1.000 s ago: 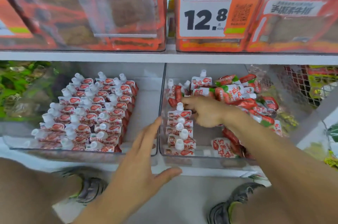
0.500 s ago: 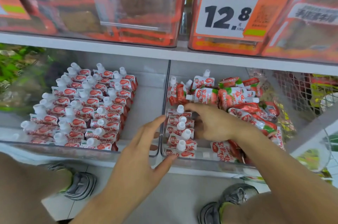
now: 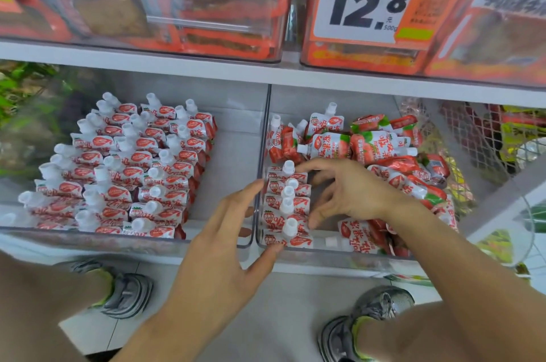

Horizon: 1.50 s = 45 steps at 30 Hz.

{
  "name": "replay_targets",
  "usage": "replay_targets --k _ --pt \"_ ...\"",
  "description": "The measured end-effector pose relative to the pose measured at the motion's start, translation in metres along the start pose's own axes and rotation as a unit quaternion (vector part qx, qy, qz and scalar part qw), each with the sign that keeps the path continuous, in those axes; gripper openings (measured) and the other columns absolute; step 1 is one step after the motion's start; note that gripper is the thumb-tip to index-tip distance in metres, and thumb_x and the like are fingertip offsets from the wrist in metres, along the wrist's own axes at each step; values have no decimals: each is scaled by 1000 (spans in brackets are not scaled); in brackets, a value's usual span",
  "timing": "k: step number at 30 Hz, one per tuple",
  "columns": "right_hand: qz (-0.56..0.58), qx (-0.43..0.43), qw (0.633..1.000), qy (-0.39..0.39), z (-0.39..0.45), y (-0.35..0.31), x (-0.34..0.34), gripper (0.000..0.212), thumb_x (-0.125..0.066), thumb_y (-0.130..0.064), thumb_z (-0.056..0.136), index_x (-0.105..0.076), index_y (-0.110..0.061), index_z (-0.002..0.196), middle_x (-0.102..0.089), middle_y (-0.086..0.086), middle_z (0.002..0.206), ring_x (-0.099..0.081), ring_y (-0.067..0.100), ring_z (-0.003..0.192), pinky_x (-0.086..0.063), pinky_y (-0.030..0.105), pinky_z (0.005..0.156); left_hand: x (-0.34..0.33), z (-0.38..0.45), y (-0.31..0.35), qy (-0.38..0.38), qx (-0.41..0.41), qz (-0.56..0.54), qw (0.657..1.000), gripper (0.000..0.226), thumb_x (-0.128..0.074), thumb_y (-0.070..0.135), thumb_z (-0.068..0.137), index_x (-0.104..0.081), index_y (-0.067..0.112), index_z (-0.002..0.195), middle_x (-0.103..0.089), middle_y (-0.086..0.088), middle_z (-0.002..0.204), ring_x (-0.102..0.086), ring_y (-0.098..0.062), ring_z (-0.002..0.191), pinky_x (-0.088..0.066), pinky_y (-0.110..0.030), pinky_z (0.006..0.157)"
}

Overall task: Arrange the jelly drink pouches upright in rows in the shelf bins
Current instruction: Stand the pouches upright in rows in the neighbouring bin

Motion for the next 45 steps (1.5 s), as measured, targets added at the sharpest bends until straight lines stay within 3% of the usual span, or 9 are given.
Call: replay_targets --k 10,14,19,25,30,32,37,42,45 --pt "-85 -14 993 -84 -1 6 -5 95 -93 -40 57 -47 -41 140 -49 -16 143 -60 4 115 -50 33 100 3 1 2 1 10 -20 1000 74 -58 62 70 -28 57 138 -41 36 125 -54 11 103 -42 -2 81" --pt "-223 -4 973 -53 0 -12 6 89 -85 -38 71 -39 -38 147 -38 -21 148 -45 -4 99 -37 10 81 5 4 3 -3 12 -5 1000 70 -63 61 74 -34 49 136 -44 30 126 -54 6 108 -43 -8 87" --pt "-221 -4 972 -75 4 -5 8 76 -80 -23 78 -44 -40 143 -56 -9 135 -60 4 107 -53 26 92 16 36 46 29 -86 115 989 58 -59 53 80 -50 25 130 -46 10 130 -44 -2 120 -26 -7 103" --pt "-247 125 936 218 6 -39 77 36 -76 -20 81 -68 -19 116 -69 -2 112 -62 10 93 -48 25 84 -61 100 70 -197 -155 391 886 75 -45 70 82 -45 14 133 -51 -8 129 -49 -27 120 -38 -40 103" --pt "-405 60 900 147 34 -24 68 65 -73 -34 85 -47 -22 143 -51 8 143 -44 28 133 -35 38 109 -103 116 42 -375 -66 389 839 42 -60 54 84 -48 19 64 -50 2 66 -51 -20 65 -41 -26 55" --pt "-408 39 901 142 34 -23 74 66 -76 -34 82 -48 -26 141 -50 6 143 -45 28 132 -33 38 106 -105 114 37 -392 -69 399 826 43 -61 50 84 -44 18 61 -45 3 61 -49 -21 63 -42 -27 56" --pt "-337 35 929 150 27 -21 89 56 -83 -27 76 -60 -20 127 -56 8 125 -55 29 115 -47 37 92 -101 112 27 -368 -73 392 840 44 -57 58 81 -62 15 88 -59 -3 80 -58 -24 73 -55 -38 70" --pt "-330 77 926 168 19 -30 89 33 -78 -29 81 -67 -22 111 -54 2 112 -56 23 99 -43 32 79 -85 112 48 -287 -77 390 872 45 -53 59 86 -44 18 68 -45 5 71 -50 -22 71 -40 -30 60" --pt "-263 109 935 211 -6 -39 99 26 -78 -28 81 -60 -17 97 -51 -10 78 -48 5 67 -34 29 66 -55 112 64 -146 -75 305 938 40 -57 57 85 -56 24 109 -61 1 101 -60 -23 97 -45 -30 73"
Point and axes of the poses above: each hand's wrist, its own z-axis towards the middle knuckle, its own x-axis out of the back of the hand, y = z × x, the point moved 10 cm from there along z, towards the middle knuckle
